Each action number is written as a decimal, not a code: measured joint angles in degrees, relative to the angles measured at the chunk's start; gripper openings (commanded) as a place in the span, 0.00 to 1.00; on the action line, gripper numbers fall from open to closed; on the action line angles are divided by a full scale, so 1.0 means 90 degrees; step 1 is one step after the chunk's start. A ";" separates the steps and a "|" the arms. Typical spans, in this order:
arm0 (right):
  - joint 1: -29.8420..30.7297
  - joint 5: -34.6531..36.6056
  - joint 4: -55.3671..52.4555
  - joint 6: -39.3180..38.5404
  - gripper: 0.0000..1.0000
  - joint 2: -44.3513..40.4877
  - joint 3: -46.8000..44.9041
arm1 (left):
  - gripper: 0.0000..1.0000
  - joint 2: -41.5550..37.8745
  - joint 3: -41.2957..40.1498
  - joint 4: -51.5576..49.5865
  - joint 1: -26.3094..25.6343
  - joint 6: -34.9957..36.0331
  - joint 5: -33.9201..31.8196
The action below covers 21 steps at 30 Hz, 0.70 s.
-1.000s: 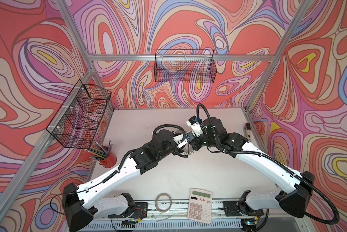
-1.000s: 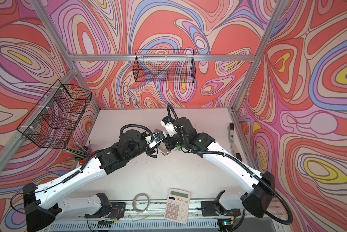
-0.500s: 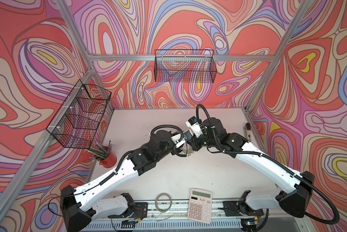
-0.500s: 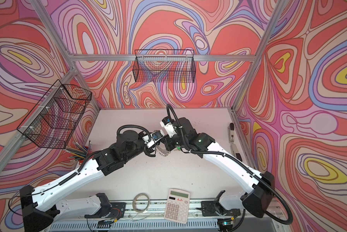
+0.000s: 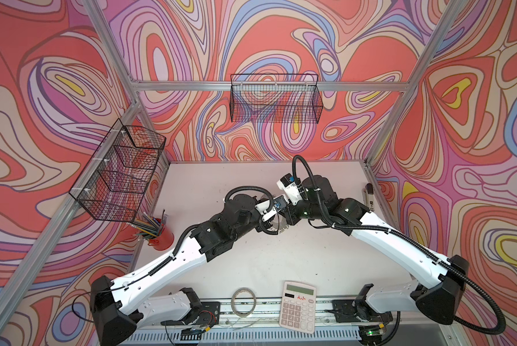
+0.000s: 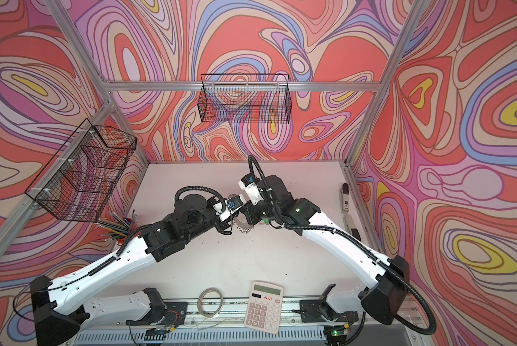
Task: Attach keys to a key ring
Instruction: Insert the key into the keyring.
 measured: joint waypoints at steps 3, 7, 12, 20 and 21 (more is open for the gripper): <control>-0.0005 0.0022 -0.0024 0.0015 0.00 0.0000 0.0000 | 0.26 0.0080 0.0000 0.0017 0.0007 0.0000 -0.0051; 0.0000 0.0017 -0.0041 0.0019 0.00 0.0000 0.0000 | 0.26 0.0211 0.0015 0.0112 0.0029 0.0002 -0.0134; 0.0000 0.0015 -0.0032 0.0019 0.00 0.0000 0.0000 | 0.25 0.0243 0.0015 0.0226 0.0029 -0.0002 -0.0257; 0.0000 0.0010 0.0002 0.0019 0.00 0.0000 0.0000 | 0.19 0.0272 0.0024 0.0323 0.0029 -0.0202 -0.0408; 0.0000 0.0007 0.0002 0.0019 0.00 0.0000 0.0000 | 0.18 0.0272 0.0027 0.0323 0.0029 -0.0231 -0.0415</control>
